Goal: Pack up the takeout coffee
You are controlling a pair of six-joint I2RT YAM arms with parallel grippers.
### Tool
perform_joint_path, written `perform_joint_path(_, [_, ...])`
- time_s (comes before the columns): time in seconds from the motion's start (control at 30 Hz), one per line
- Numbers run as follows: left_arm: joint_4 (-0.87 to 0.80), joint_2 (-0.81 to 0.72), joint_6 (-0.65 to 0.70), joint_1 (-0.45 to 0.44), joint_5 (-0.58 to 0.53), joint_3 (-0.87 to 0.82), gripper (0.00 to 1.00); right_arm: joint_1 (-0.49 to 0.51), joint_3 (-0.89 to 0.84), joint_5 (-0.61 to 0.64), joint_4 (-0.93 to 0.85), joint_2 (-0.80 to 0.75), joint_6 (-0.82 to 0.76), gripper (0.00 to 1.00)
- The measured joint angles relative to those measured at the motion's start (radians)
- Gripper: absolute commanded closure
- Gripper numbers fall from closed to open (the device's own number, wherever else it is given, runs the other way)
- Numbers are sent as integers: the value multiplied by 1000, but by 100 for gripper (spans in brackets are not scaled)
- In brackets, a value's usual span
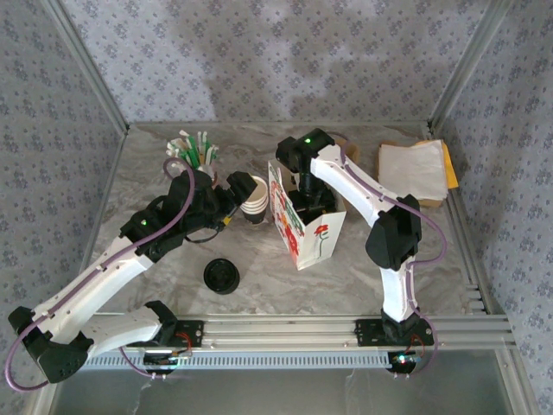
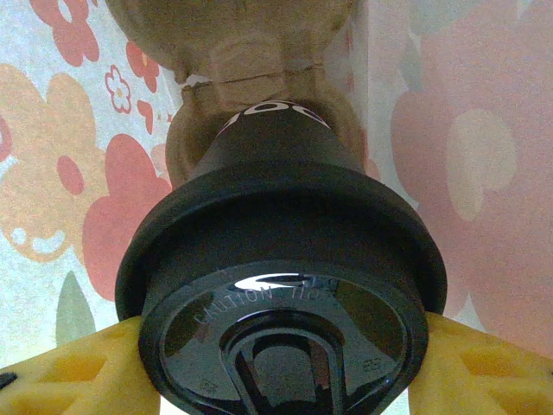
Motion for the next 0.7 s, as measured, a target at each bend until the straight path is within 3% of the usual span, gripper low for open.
perform_joint_path(0.7, [0,6,0,0,0,0,0,0,-12,-2,0,0,-18,48])
